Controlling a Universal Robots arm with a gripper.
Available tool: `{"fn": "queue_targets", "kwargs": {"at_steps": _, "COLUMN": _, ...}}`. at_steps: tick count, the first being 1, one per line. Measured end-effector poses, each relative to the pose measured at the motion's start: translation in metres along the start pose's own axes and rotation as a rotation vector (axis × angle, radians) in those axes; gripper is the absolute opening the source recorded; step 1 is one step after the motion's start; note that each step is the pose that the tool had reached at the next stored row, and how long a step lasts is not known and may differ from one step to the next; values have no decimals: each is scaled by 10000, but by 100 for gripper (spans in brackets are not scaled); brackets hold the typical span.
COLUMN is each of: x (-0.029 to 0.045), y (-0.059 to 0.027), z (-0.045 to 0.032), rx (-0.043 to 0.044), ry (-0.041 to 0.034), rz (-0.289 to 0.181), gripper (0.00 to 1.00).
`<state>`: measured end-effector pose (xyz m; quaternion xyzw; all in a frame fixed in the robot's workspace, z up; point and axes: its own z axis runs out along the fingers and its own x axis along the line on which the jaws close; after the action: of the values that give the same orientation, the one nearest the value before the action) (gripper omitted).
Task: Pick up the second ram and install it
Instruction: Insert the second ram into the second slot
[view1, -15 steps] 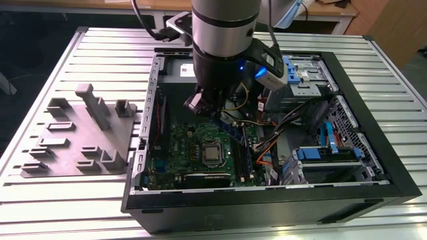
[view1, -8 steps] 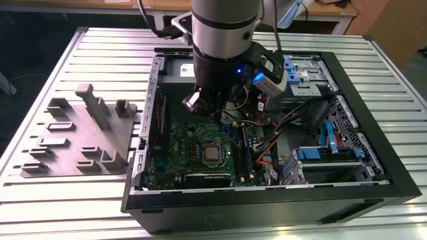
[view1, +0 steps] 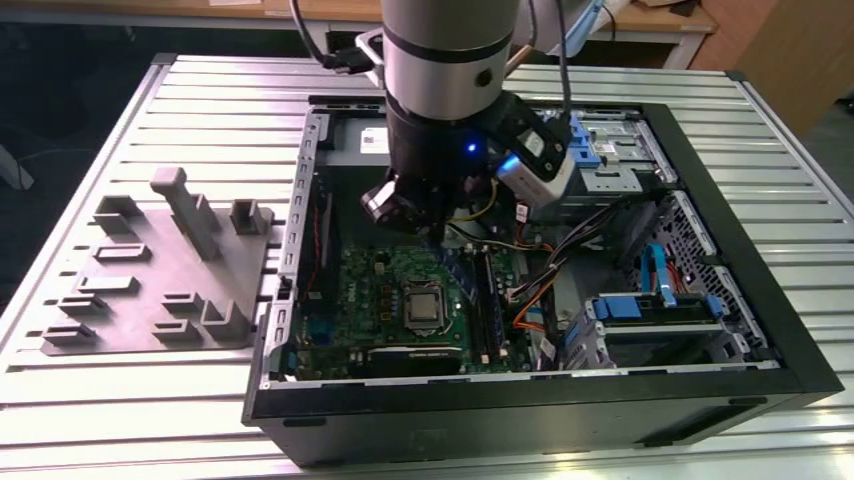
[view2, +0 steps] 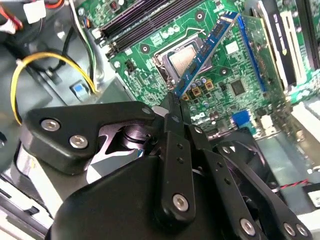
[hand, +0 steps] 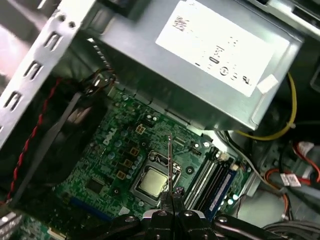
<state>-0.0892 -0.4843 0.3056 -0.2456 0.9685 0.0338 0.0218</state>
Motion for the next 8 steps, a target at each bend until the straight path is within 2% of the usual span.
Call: {"fn": "queue_targets", "kwargs": {"at_steps": 8, "x": 1, "y": -1, "z": 24, "rx": 85, "ry": -80, "rz": 1452, "gripper": 12}}
